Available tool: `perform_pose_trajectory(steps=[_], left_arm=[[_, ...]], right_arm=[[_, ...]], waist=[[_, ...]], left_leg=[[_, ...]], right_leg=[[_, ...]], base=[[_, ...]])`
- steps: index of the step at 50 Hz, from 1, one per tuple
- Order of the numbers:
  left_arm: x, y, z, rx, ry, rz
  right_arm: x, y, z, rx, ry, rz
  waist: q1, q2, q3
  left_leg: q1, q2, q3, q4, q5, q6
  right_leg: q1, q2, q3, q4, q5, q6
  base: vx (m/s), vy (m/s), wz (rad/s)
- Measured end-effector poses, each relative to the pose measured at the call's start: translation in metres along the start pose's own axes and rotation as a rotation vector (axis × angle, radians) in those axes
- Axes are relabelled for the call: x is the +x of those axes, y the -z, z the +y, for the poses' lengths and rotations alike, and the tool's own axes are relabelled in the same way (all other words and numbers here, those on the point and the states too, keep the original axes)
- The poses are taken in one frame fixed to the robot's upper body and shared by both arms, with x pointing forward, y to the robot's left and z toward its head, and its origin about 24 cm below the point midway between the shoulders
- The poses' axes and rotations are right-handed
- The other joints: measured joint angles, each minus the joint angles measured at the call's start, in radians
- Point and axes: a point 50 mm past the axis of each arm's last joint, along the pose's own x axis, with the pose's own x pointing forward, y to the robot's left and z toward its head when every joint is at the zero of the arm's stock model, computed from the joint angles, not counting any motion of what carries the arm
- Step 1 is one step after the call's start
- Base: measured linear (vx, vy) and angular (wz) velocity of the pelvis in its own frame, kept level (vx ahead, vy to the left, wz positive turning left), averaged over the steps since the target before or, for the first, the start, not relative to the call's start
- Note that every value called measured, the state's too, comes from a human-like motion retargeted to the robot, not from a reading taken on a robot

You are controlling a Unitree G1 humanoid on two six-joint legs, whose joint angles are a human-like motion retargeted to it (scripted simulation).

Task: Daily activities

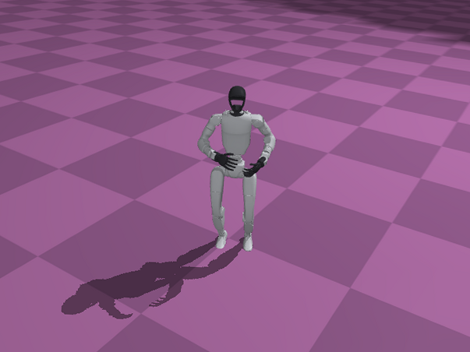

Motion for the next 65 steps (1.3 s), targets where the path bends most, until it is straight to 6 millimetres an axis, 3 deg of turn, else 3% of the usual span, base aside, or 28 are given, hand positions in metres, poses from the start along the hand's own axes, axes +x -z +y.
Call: perform_pose_trajectory(steps=[4, 8, 11, 15, 20, 25, 30, 33, 35, 38, 42, 46, 50, 57, 65], left_arm=[[-0.022, 0.03, 0.005, -0.055, -0.067, 0.133], [-0.035, 0.047, 0.014, -0.027, -0.096, 0.243], [-0.034, 0.051, 0.022, 0.028, -0.096, 0.286], [-0.014, 0.038, 0.024, 0.064, -0.085, 0.225], [0.026, -0.011, 0.009, 0.023, -0.055, -0.046], [0.054, -0.097, -0.019, -0.074, 0.028, -0.47], [0.041, -0.186, -0.054, -0.206, 0.199, -0.923], [0.028, -0.214, -0.064, -0.257, 0.273, -1.076], [0.027, -0.217, -0.062, -0.267, 0.248, -1.093], [0.041, -0.195, -0.043, -0.22, 0.099, -0.966], [0.053, -0.134, -0.014, -0.1, -0.092, -0.666], [0.047, -0.08, 0.001, 0.016, -0.164, -0.405], [0.035, -0.048, 0.007, 0.109, -0.176, -0.254], [0.018, -0.027, 0.012, 0.209, -0.19, -0.148], [0.015, -0.021, 0.016, 0.297, -0.194, -0.106]], right_arm=[[0.01, -0.031, -0.008, -0.04, -0.004, -0.142], [0.016, -0.051, -0.019, -0.12, 0.009, -0.216], [0.017, -0.047, -0.02, -0.172, 0.004, -0.191], [0.012, -0.021, -0.014, -0.162, -0.027, -0.079], [-0.014, 0.028, 0.0, -0.019, -0.001, 0.115], [-0.059, 0.07, 0.016, 0.157, 0.102, 0.309], [-0.099, 0.089, 0.027, 0.22, 0.122, 0.45], [-0.112, 0.092, 0.022, 0.183, 0.11, 0.489], [-0.114, 0.092, 0.017, 0.141, 0.11, 0.499], [-0.103, 0.092, 0.01, 0.087, 0.153, 0.48], [-0.075, 0.083, 0.004, 0.054, 0.206, 0.394], [-0.042, 0.064, -0.002, 0.015, 0.199, 0.27], [-0.012, 0.043, -0.004, -0.032, 0.151, 0.156], [0.014, 0.021, -0.004, -0.101, 0.074, 0.06], [0.016, 0.019, -0.007, -0.13, 0.061, 0.06]], waist=[[-0.042, -0.014, -0.003], [-0.084, -0.048, 0.026], [-0.106, -0.074, 0.051], [-0.125, -0.084, 0.056], [-0.153, -0.072, 0.033], [-0.147, -0.036, 0.025], [-0.12, -0.018, 0.062], [-0.102, 0.002, 0.092], [-0.088, 0.019, 0.106], [-0.077, 0.032, 0.11], [-0.071, 0.038, 0.091], [-0.07, 0.042, 0.072], [-0.064, 0.035, 0.059], [-0.048, 0.029, 0.045], [-0.048, 0.013, 0.047]], left_leg=[[0.055, -0.069, 0.017, -0.148, -0.029, 0.051], [0.075, -0.142, 0.043, -0.16, -0.145, 0.066], [0.068, -0.169, 0.076, -0.124, -0.206, 0.068], [0.071, -0.169, 0.085, -0.15, -0.202, 0.071], [0.113, -0.131, 0.07, -0.271, -0.119, 0.052], [0.088, -0.04, 0.003, -0.219, -0.087, -0.033], [-0.044, 0.104, -0.024, 0.159, -0.126, -0.157], [-0.117, 0.227, -0.008, 0.395, -0.134, -0.166], [-0.143, 0.271, -0.016, 0.467, -0.154, -0.159], [-0.135, 0.267, -0.014, 0.4, -0.177, -0.133], [-0.069, 0.188, 0.017, 0.157, -0.174, -0.081], [-0.005, 0.114, 0.058, -0.059, -0.157, -0.025], [0.042, 0.053, 0.081, -0.212, -0.118, 0.013], [0.08, -0.005, 0.087, -0.348, -0.063, 0.03], [0.126, -0.047, 0.087, -0.455, -0.012, 0.031]], right_leg=[[-0.097, -0.046, 0.033, 0.159, -0.037, 0.008], [-0.183, -0.114, 0.06, 0.375, -0.187, 0.008], [-0.216, -0.163, 0.058, 0.481, -0.276, -0.01], [-0.222, -0.182, 0.04, 0.479, -0.324, -0.044], [-0.153, -0.133, 0.024, 0.268, -0.285, -0.058], [-0.028, -0.03, -0.012, 0.02, -0.172, -0.073], [0.047, 0.066, -0.064, -0.049, -0.152, -0.089], [0.083, 0.115, -0.094, -0.079, -0.141, -0.09], [0.102, 0.137, -0.105, -0.1, -0.128, -0.087], [0.144, 0.15, -0.102, -0.214, -0.069, -0.072], [0.161, 0.125, -0.089, -0.315, -0.005, -0.054], [0.137, 0.082, -0.091, -0.331, 0.007, -0.039], [0.105, 0.035, -0.094, -0.31, -0.004, -0.028], [0.072, -0.013, -0.106, -0.275, -0.022, -0.022], [0.068, -0.049, -0.119, -0.253, -0.031, -0.016]], base=[[-0.03, 0.11, 0.02], [-0.05, 0.11, 0.12], [-0.04, 0.07, 0.22], [0.0, 0.0, 0.25], [0.04, -0.08, 0.43], [0.02, -0.15, 0.55], [-0.04, -0.14, 0.53], [-0.06, -0.1, 0.34], [-0.05, -0.07, 0.1], [-0.01, -0.02, 0.03], [0.0, 0.0, 0.0], [0.0, 0.01, 0.03], [0.01, 0.06, 0.16], [0.0, 0.07, 0.19], [0.0, 0.03, 0.13]])
